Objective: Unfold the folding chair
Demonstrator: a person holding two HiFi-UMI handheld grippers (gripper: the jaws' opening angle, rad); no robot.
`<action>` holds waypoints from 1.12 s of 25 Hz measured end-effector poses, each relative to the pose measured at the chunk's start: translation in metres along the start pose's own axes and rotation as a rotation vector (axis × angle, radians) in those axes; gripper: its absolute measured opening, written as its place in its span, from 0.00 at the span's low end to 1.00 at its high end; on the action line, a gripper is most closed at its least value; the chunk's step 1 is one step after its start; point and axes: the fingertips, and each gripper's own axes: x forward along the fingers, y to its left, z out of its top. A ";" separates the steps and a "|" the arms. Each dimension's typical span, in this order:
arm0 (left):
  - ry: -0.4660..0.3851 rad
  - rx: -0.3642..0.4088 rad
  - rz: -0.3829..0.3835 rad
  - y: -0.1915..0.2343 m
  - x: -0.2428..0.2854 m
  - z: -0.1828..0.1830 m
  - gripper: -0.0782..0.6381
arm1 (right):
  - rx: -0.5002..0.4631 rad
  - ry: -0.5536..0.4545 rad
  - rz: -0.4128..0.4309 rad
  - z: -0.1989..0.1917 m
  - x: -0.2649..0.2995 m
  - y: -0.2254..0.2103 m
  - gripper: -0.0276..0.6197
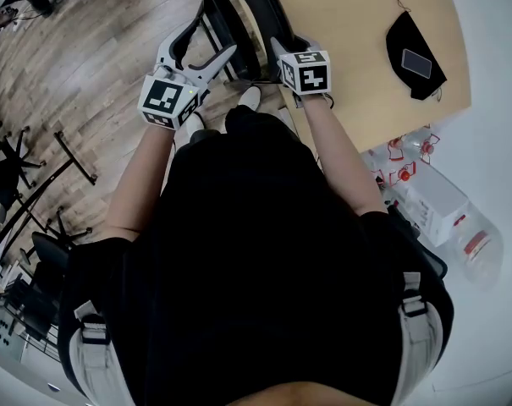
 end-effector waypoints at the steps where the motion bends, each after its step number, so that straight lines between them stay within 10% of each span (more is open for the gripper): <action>1: 0.001 0.000 0.006 0.001 -0.002 0.001 0.60 | 0.009 0.003 -0.004 0.000 0.000 0.000 0.25; 28: 0.051 -0.079 0.118 0.059 -0.074 -0.036 0.59 | 0.001 0.025 -0.057 0.007 0.000 0.061 0.24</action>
